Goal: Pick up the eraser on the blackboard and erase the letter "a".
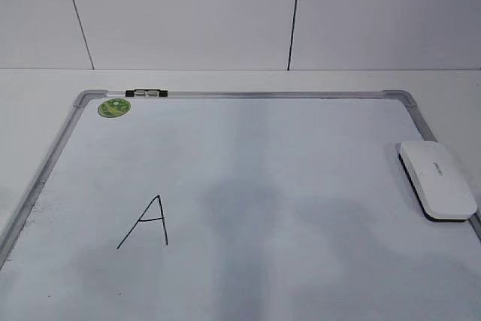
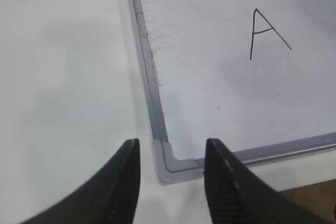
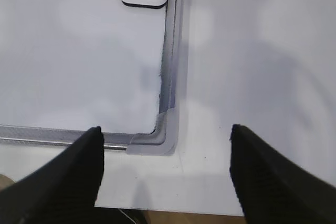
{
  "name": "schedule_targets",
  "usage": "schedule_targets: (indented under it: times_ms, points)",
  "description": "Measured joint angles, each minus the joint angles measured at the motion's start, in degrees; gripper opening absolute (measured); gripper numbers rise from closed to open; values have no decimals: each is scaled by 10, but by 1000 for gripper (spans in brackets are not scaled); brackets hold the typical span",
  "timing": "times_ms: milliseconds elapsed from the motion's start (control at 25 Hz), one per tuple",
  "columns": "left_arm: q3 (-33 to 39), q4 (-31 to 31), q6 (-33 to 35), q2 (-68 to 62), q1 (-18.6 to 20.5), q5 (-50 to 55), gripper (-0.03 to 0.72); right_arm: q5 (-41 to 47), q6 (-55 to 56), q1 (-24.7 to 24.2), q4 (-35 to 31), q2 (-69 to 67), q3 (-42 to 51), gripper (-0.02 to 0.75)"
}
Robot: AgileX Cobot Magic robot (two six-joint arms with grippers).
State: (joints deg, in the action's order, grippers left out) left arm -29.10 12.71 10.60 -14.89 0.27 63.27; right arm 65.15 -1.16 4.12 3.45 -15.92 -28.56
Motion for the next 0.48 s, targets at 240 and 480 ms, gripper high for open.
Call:
schedule_targets:
  times_ms: [240,480]
  points:
    - [0,0,0,71,0,0,307,0,0,-24,0,73,0,593]
    - [0,0,0,128,0,1,307,1,0,-24,0,130,0,593]
